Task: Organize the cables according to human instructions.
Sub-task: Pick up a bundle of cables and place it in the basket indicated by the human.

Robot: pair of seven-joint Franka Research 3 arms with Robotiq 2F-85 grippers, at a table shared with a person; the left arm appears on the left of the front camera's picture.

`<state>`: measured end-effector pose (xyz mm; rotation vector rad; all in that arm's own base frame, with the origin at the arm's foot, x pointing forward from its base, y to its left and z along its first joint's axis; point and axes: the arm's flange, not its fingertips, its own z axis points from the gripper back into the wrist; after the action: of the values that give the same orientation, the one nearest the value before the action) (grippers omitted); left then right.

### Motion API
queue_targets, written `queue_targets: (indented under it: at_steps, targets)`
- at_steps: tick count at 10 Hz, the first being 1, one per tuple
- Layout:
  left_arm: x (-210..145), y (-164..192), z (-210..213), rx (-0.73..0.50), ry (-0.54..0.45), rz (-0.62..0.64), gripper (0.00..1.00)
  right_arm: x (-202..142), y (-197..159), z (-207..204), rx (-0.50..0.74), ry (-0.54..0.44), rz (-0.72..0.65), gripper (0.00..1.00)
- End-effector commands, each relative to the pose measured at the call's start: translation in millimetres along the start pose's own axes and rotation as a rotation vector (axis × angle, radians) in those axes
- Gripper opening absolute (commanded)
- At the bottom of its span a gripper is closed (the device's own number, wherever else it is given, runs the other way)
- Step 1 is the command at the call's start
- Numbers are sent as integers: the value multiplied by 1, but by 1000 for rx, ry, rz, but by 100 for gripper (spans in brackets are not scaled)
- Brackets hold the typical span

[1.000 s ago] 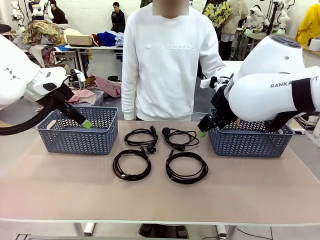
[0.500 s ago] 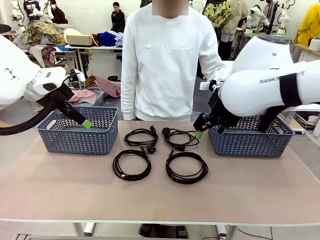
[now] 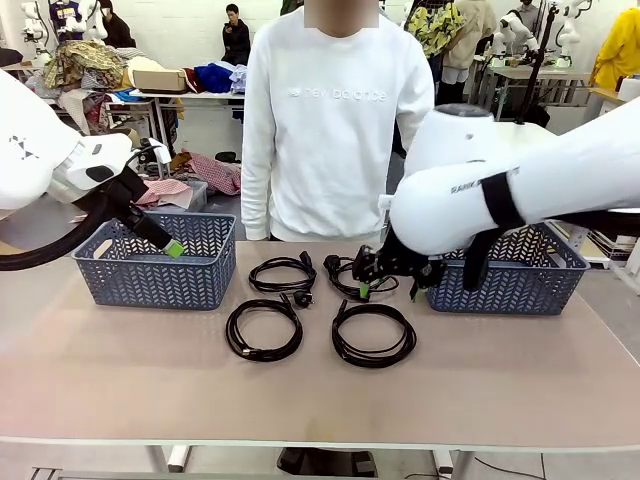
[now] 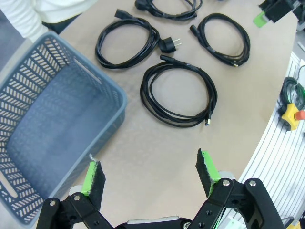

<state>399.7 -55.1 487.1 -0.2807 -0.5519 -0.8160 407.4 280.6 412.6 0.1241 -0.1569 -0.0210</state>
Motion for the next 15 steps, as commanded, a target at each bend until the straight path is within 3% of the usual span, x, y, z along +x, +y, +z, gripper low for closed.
queue_targets:
  at_steps: [1, 5, 6, 11, 15]
  targets:
    - [-2, 3, -1, -17, -12, -8, 100, 9, 24, -20, -56, -23, -56, 100]
    - [-2, 3, -1, -17, -12, -8, 100, 9, 40, -55, -64, 28, -78, 100]
    - [-2, 3, -1, -17, -12, -8, 100, 2, 24, -47, -53, 28, -50, 100]
    - [-2, 3, -1, -17, -12, -8, 100, 2, 24, -47, -53, 28, -50, 100]
    - [-2, 3, -1, -17, -12, -8, 100, 14, 41, -62, -53, 57, -58, 100]
